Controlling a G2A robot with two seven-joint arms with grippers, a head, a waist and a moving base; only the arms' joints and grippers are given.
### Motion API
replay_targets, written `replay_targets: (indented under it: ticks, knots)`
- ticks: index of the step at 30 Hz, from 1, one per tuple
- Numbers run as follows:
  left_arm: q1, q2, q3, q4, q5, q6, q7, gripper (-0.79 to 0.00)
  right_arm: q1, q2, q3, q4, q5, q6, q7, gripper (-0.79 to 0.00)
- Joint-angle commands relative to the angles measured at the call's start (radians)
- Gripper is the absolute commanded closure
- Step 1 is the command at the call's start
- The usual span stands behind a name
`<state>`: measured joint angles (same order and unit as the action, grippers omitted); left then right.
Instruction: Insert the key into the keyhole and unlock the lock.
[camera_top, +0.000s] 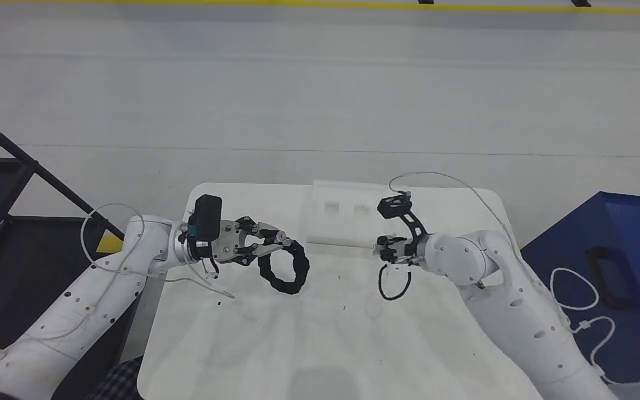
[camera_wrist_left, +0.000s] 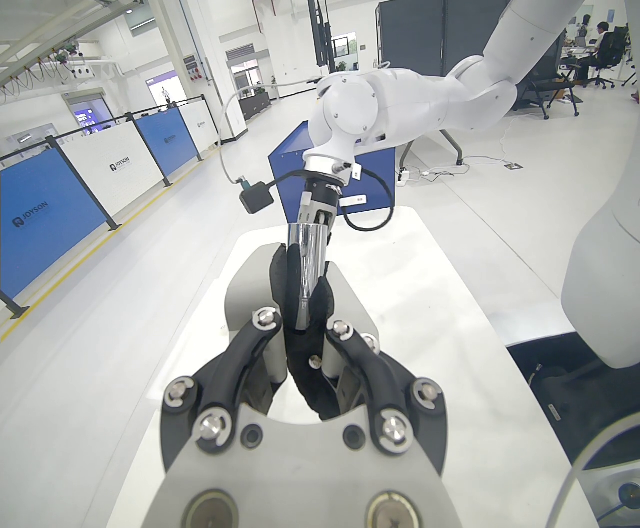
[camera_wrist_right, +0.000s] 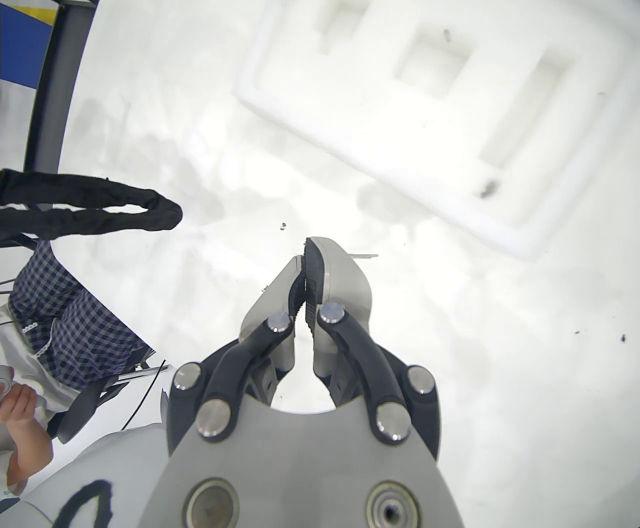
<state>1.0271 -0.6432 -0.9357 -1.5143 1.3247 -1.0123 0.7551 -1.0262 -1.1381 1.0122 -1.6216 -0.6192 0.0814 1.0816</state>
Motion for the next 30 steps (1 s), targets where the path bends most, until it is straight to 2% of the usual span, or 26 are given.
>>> replay_targets:
  ticks: [1, 13, 30]
  knots:
    - [0.000, 0.000, 0.000, 0.000, 0.000, 0.000, 0.000, 0.000, 0.026, -0.002, 0.005, 0.044, 0.005, -0.002, -0.002, 0.000]
    - [0.000, 0.000, 0.000, 0.000, 0.000, 0.000, 0.000, 0.000, 0.112, -0.021, 0.000, 0.249, 0.052, 0.010, -0.083, 0.000]
    - [0.000, 0.000, 0.000, 0.000, 0.000, 0.000, 0.000, 0.000, 0.169, -0.042, -0.013, 0.366, 0.099, 0.036, -0.133, 0.000]
